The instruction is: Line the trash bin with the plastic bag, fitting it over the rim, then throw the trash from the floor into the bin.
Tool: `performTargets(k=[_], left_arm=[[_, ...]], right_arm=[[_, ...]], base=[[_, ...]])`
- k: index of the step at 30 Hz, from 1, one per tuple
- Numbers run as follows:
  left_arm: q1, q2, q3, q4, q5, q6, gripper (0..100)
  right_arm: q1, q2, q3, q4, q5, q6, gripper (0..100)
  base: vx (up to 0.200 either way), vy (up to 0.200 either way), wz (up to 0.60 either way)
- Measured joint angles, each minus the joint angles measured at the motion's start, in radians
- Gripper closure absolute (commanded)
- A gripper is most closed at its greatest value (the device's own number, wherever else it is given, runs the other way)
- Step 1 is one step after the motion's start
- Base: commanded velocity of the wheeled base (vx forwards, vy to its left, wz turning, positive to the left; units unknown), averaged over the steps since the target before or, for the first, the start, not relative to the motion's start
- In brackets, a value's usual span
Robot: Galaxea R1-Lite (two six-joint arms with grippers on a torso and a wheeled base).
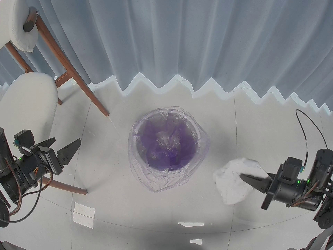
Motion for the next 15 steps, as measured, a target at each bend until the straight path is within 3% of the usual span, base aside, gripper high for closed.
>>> performTargets(k=[6, 15], left_arm=[[0.013, 0.046, -0.017, -0.003, 0.005, 0.055, 0], [0.024, 0.083, -0.022, -0.006, 0.004, 0.115, 0]], right_arm=[[0.009, 0.253, -0.07, -0.319, 0.003, -0.013, 100], [0.018, 0.512, -0.394, -0.383, -0.06, -0.014, 100]], base=[[0.0, 0.0, 0.0], [0.0, 0.0, 0.0]])
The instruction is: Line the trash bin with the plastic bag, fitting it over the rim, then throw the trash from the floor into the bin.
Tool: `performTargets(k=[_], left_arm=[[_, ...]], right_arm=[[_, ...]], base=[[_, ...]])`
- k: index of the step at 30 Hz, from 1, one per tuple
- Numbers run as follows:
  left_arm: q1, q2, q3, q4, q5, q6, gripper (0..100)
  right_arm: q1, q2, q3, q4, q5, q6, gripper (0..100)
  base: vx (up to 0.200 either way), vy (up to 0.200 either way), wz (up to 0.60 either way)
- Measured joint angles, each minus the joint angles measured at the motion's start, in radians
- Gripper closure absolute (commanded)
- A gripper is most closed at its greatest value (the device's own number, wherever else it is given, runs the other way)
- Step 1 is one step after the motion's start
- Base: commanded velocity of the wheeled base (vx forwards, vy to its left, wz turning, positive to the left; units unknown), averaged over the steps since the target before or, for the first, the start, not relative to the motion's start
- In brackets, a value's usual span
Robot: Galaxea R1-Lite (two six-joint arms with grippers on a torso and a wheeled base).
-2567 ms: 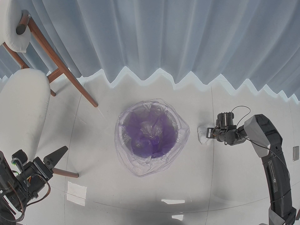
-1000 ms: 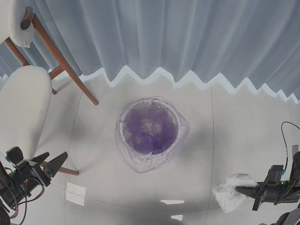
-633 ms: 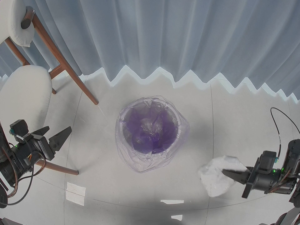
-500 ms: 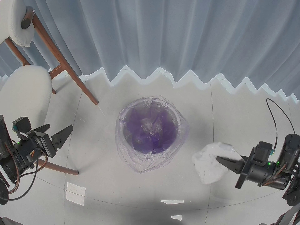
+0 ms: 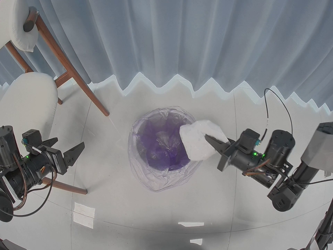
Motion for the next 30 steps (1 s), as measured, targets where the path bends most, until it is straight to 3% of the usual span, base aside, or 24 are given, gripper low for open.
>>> performTargets(k=[12, 25, 26, 30], left_arm=[[0.044, 0.018, 0.027, -0.001, 0.003, 0.016, 0], [0.078, 0.001, 0.06, -0.001, 0.003, 0.019, 0], [0.08, -0.003, 0.061, -0.001, 0.003, 0.019, 0], [0.097, -0.019, 0.064, 0.0, 0.003, 0.018, 0]], right_arm=[[0.021, 0.27, -0.365, 0.021, -0.098, 0.033, 100], [0.078, 0.391, -0.503, 0.051, -0.153, 0.085, 100], [0.083, 0.394, -0.504, 0.053, -0.157, 0.09, 0], [0.101, 0.403, -0.506, 0.049, -0.176, 0.114, 0]], base=[[0.0, 0.0, 0.0], [0.0, 0.0, 0.0], [0.0, 0.0, 0.0], [0.0, 0.0, 0.0]])
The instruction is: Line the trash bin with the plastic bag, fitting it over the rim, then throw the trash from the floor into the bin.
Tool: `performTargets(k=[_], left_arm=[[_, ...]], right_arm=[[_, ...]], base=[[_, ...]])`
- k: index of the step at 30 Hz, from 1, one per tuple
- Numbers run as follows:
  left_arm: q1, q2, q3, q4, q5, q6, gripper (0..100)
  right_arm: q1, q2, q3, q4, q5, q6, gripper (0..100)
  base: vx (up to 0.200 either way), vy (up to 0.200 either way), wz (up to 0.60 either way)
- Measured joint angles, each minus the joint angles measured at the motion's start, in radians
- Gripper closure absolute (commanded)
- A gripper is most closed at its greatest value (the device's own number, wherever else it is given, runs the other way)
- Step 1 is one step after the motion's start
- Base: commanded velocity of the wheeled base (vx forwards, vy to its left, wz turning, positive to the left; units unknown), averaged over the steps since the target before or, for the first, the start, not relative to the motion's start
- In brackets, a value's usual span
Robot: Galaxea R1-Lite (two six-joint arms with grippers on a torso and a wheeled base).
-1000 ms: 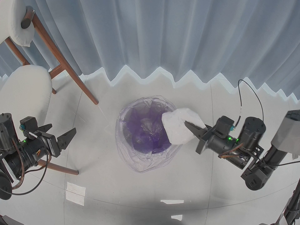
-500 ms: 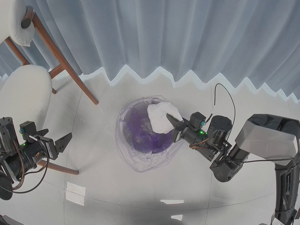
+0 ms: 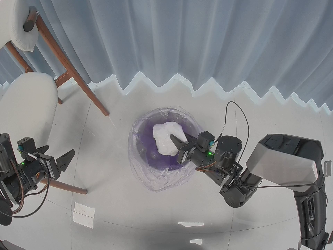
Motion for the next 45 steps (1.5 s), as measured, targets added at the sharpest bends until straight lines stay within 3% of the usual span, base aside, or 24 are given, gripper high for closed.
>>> performTargets(k=[13, 19, 31, 38, 45], left_arm=[[0.021, -0.055, 0.045, -0.001, -0.007, -0.013, 0], [0.006, -0.071, 0.043, -0.018, 0.01, -0.006, 0], [-0.022, -0.051, -0.025, -0.043, 0.047, 0.039, 0], [-0.026, -0.037, -0.041, -0.047, 0.05, 0.047, 0], [-0.022, -0.036, -0.039, -0.047, 0.044, 0.046, 0]], right_arm=[[0.031, -0.091, 0.037, -0.005, -0.06, 0.05, 0], [-0.026, -0.272, 0.158, -0.003, -0.071, 0.071, 0], [-0.126, -0.669, 0.581, -0.005, -0.077, 0.092, 0], [-0.19, -0.773, 0.65, -0.006, -0.079, 0.095, 0], [-0.205, -0.812, 0.671, -0.004, -0.078, 0.095, 0]], base=[[0.0, 0.0, 0.0], [0.0, 0.167, 0.0], [0.0, 0.2, 0.0], [0.0, 0.2, 0.0], [0.0, 0.171, 0.0]])
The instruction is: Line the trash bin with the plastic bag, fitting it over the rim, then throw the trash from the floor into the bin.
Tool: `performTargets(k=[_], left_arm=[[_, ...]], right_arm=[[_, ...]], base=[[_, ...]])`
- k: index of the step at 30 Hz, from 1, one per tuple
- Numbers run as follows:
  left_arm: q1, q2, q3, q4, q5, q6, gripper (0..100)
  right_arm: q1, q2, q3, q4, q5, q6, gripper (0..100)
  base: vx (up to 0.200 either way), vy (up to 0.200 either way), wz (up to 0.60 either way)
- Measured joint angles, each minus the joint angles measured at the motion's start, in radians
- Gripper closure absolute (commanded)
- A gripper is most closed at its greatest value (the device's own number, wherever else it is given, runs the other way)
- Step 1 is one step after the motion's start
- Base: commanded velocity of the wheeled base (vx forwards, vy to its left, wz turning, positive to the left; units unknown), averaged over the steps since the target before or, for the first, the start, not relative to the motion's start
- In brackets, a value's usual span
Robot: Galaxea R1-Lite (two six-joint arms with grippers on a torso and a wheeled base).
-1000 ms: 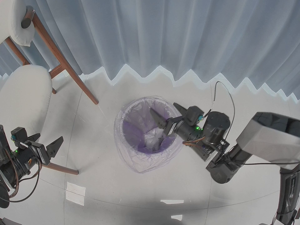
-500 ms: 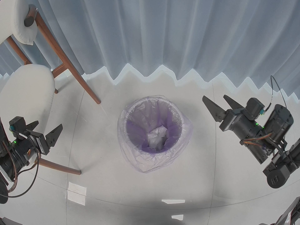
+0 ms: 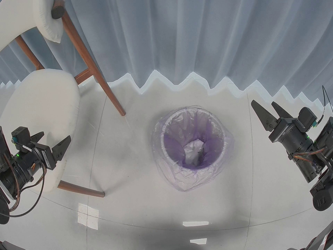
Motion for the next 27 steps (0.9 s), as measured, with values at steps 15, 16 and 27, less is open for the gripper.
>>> performTargets(k=[15, 16, 27], left_arm=[[0.018, -0.063, 0.024, 0.001, -0.03, 0.0, 0], [0.018, -0.078, 0.032, 0.002, -0.029, -0.001, 0], [0.053, -0.35, 0.181, 0.021, 0.001, -0.011, 0]], right_arm=[[-0.039, -0.146, 0.146, 0.005, 0.0, -0.001, 0], [-0.045, -0.164, 0.167, 0.008, 0.001, -0.001, 0], [-0.164, -0.563, 0.308, 0.367, 0.004, -0.049, 0]], base=[[0.0, 0.0, 0.0], [0.0, 0.0, 0.0], [0.0, 0.0, 0.0]])
